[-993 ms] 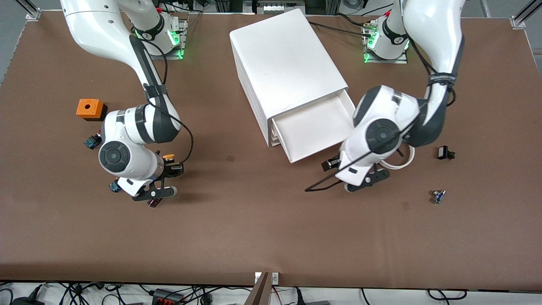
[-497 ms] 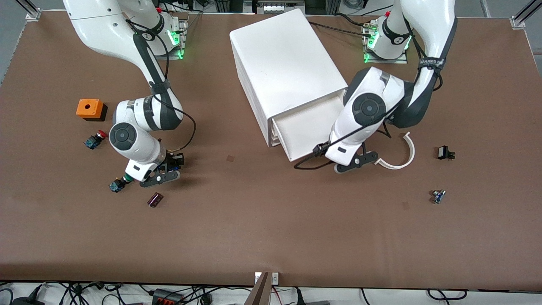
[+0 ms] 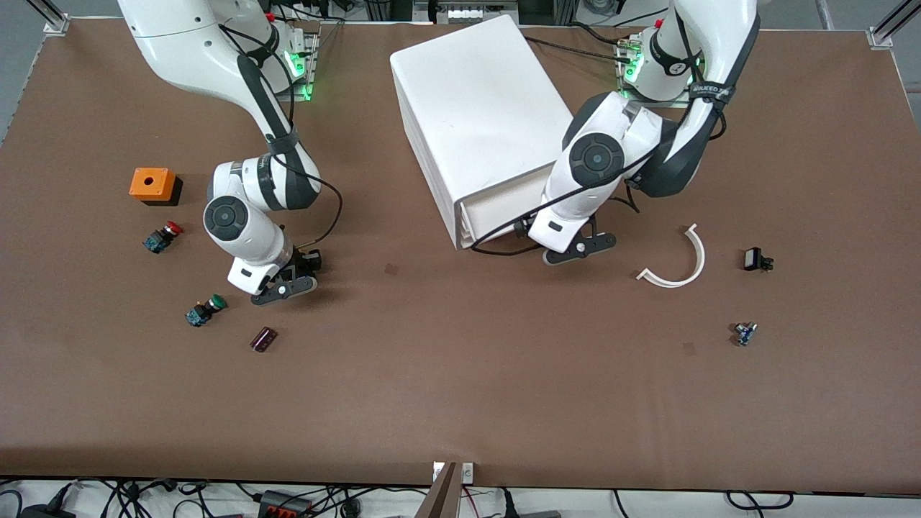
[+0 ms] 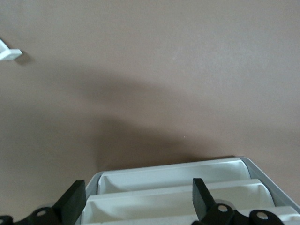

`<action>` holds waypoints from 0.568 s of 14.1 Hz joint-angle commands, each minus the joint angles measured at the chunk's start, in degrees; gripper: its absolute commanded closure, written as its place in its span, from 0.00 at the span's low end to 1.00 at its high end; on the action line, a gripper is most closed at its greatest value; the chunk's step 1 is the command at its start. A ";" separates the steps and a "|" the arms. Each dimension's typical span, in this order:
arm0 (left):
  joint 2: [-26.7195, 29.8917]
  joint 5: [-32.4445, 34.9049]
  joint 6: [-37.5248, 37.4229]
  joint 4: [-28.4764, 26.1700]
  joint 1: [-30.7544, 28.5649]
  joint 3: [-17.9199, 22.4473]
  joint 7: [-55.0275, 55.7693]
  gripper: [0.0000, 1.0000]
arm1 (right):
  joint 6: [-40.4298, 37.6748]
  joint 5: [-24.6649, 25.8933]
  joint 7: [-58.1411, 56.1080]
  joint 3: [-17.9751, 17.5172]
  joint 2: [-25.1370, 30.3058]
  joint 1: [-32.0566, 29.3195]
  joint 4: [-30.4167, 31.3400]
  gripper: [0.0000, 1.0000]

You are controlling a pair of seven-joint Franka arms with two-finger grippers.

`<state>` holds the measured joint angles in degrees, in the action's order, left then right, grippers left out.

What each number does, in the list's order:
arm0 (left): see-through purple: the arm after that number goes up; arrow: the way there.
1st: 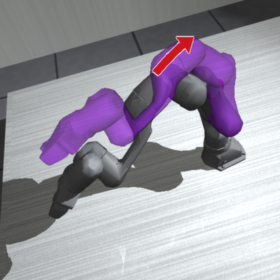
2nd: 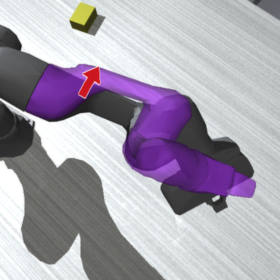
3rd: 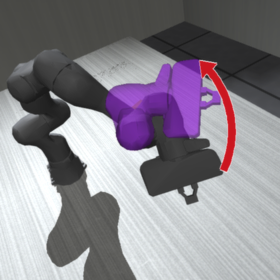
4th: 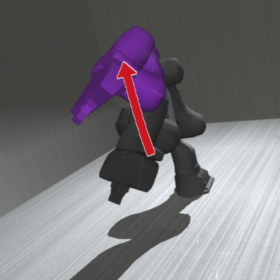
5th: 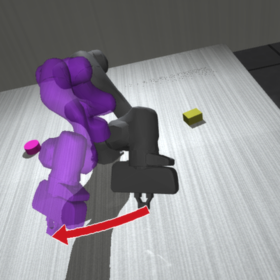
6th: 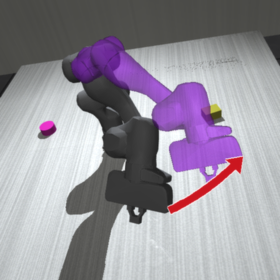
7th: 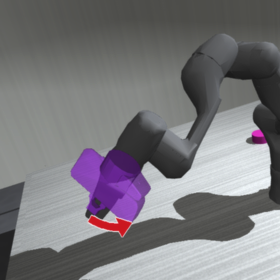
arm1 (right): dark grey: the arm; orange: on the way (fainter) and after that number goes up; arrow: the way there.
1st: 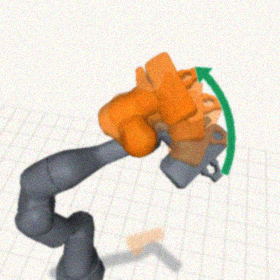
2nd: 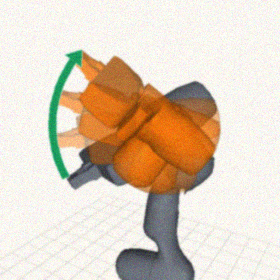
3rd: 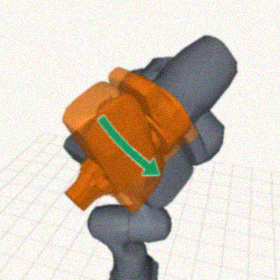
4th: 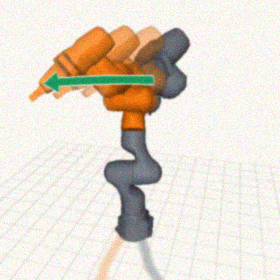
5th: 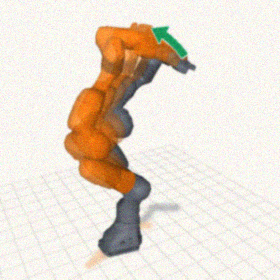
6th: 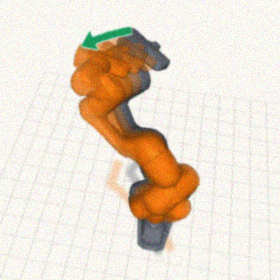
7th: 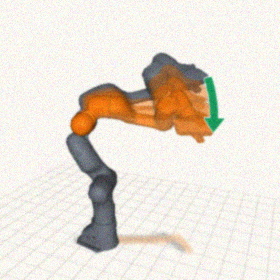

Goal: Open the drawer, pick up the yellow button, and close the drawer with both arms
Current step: 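Lower the button onto the table and open the right gripper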

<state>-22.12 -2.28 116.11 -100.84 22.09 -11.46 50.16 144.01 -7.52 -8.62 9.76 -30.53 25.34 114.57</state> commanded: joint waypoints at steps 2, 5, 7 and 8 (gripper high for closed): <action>2.70 -3.16 -2.81 -2.17 -1.53 -2.60 0.99 0.00 | -2.39 -0.57 1.75 -0.27 1.87 0.50 -1.70 0.00; 2.79 -5.63 -4.66 -2.16 -1.53 -3.22 0.99 0.00 | -21.25 -0.39 2.46 0.00 1.79 -0.12 -15.11 0.00; 2.61 -6.16 -5.89 -2.08 -1.35 -3.39 0.99 0.00 | -30.50 -0.13 4.12 0.35 1.79 -0.73 -22.25 0.00; 2.61 -6.51 -6.24 -2.08 -1.44 -3.39 0.99 0.00 | -33.24 -0.04 5.09 1.13 1.79 -0.99 -24.72 0.00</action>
<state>-21.82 -7.20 111.10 -100.97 21.55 -13.70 50.79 117.30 -7.52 -5.49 10.33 -28.29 25.33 95.78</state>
